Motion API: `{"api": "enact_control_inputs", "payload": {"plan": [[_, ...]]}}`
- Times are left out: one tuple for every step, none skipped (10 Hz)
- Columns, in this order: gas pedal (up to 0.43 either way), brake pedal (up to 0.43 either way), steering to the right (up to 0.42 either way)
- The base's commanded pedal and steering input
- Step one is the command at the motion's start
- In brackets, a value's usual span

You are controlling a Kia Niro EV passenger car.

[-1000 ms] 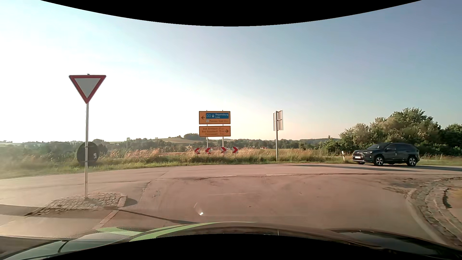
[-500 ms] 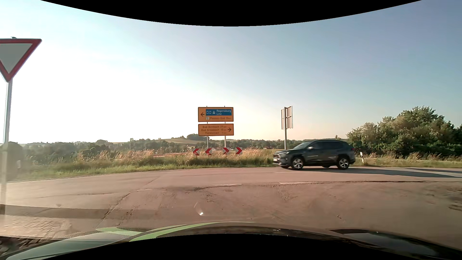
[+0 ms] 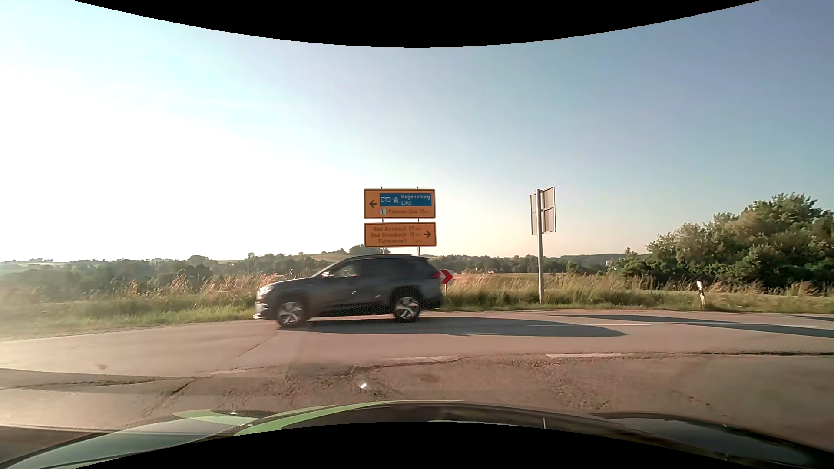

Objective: Follow the waypoints while adhering to traffic rules and regulations

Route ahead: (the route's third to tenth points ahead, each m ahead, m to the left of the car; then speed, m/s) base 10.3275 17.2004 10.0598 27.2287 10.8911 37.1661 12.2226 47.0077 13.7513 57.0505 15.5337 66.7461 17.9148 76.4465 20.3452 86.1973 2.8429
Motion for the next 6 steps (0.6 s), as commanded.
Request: {"api": "enact_control_inputs", "payload": {"plan": [[0.000,0.256,-0.175],[0.000,0.262,-0.197],[0.000,0.262,-0.222],[0.000,0.262,-0.240],[0.000,0.262,-0.253],[0.000,0.238,-0.261]]}}
